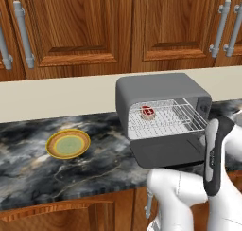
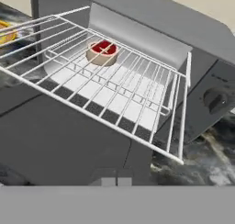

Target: Open the toaster oven door. Place the bread on the top rack in the toaster oven and place the steak on the bottom rack.

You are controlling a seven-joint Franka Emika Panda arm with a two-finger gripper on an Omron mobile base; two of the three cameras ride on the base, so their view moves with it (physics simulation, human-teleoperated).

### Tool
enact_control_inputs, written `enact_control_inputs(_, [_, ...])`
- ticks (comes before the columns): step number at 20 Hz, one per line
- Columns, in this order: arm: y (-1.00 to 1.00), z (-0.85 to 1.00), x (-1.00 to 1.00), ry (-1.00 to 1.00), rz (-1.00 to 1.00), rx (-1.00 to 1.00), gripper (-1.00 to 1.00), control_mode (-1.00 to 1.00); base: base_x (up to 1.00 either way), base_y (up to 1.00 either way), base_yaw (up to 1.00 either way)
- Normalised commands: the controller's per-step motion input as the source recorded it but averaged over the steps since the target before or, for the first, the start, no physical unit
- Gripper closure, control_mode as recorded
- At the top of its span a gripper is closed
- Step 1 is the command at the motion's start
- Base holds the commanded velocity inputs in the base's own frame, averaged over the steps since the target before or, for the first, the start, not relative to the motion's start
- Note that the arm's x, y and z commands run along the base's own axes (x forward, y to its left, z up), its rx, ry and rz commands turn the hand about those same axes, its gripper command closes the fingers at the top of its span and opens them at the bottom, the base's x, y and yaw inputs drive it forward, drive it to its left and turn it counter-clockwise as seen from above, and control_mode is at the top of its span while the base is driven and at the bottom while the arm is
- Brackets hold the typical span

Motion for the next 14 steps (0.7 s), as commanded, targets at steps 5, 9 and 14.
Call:
enact_control_inputs(5, [-0.54,0.46,-0.04,0.57,-0.30,0.00,1.00,-1.00,0.00,0.00,0.00])
enact_control_inputs(9, [-0.64,0.38,-0.03,0.53,-0.26,0.00,1.00,-1.00,0.00,0.00,0.00])
enact_control_inputs(14, [-0.64,0.20,-0.01,0.39,-0.21,0.00,-1.00,-1.00,0.00,0.00,0.00])
